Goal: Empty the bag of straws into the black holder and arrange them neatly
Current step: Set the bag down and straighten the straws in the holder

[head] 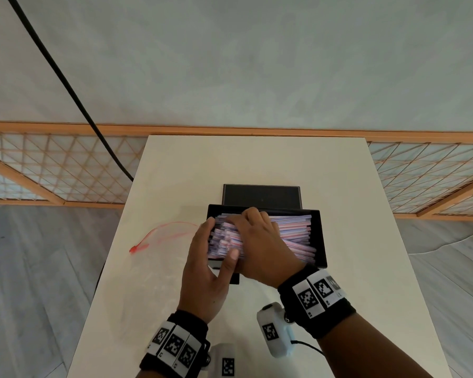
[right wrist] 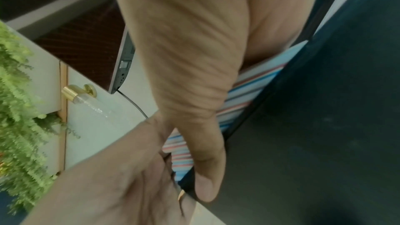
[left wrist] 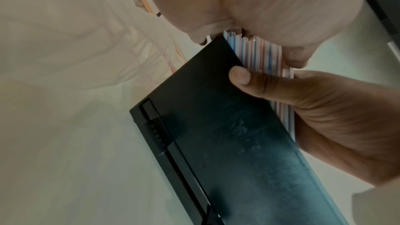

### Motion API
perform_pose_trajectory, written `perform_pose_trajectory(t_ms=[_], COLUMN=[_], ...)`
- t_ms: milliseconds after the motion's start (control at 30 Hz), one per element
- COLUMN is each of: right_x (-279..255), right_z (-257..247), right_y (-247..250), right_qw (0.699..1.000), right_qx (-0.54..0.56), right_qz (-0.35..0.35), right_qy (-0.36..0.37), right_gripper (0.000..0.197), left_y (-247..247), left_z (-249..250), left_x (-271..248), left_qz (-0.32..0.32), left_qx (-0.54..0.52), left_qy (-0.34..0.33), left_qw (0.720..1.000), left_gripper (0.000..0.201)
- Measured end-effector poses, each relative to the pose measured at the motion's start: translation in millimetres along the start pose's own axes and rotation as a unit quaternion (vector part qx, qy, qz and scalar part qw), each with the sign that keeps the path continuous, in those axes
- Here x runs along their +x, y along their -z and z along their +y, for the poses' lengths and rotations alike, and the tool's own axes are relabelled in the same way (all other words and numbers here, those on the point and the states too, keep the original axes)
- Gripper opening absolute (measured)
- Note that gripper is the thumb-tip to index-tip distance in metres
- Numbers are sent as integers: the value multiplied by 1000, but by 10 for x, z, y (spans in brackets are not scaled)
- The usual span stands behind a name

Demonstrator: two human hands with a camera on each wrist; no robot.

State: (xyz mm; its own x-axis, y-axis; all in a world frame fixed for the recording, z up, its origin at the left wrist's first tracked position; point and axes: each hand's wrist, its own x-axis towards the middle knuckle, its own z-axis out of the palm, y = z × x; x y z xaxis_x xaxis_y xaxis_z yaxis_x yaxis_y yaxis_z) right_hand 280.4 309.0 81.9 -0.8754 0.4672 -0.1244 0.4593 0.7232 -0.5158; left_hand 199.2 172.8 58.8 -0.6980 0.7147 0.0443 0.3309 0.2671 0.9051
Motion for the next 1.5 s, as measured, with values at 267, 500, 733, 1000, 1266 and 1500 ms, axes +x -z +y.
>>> perform_pose_trajectory(t_ms=[267,500,733,1000,1266,1500], right_x=[-90,-58,22,154,224,273], right_z=[-60,-67,-33,-32,-32,-50], right_y=[-15,12,83,90,92,92], right_qw=[999,999,997,993,993,993], right_qx=[17,51,76,80,51,21], right_qz=[34,16,-27,-80,-105,-113], right_qy=[-22,0,14,25,31,21], right_gripper=[70,65,67,69,61,51], left_y=[-58,-69,-80,-20,-14,-13], left_z=[6,4,16,33,31,48], left_x=[24,35,57,40,41,36], left_qz=[18,31,35,19,9,0], left_qx=[6,8,16,4,-15,-19], left_qy=[4,2,5,7,9,10], left_qw=[1000,999,999,1000,1000,1000], left_gripper=[68,61,60,63,65,67])
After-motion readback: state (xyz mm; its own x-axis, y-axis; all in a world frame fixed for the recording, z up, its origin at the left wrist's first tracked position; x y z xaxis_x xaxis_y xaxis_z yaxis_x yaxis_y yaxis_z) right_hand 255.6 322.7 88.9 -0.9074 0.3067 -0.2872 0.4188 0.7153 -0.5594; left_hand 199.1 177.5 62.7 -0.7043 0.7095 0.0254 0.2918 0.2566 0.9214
